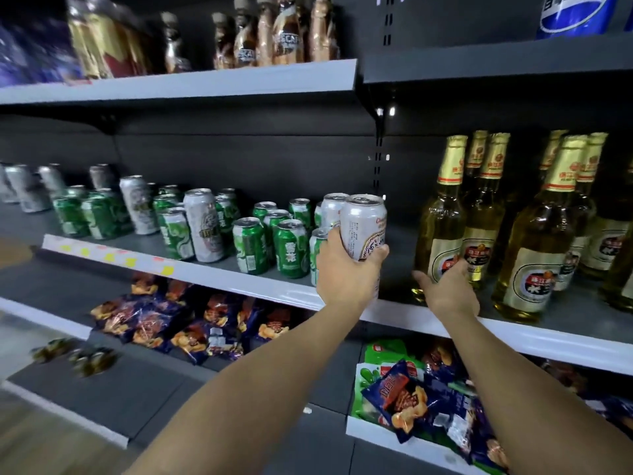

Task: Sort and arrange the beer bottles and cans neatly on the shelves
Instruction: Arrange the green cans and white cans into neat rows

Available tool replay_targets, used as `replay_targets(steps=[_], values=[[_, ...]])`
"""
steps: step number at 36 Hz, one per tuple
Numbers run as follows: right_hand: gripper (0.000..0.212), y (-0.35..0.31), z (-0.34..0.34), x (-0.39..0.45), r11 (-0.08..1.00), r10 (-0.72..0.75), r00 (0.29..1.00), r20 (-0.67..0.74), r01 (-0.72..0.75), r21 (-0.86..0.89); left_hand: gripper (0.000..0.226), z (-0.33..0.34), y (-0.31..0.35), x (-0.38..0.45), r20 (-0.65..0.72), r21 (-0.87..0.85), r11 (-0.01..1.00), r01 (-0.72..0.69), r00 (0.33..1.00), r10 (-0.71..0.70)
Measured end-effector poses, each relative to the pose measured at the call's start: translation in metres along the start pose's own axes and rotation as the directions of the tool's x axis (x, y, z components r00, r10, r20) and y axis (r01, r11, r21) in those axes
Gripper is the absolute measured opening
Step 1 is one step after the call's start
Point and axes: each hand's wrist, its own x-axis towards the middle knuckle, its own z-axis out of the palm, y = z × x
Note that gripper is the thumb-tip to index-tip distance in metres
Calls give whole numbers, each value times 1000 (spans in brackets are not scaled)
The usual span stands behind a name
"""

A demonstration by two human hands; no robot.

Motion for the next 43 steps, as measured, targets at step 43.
replay_targets(steps=[43], values=[[78, -8, 24, -5, 984, 165, 979, -118, -155, 92, 59, -163, -132, 178, -240, 142, 958, 249, 948, -211]])
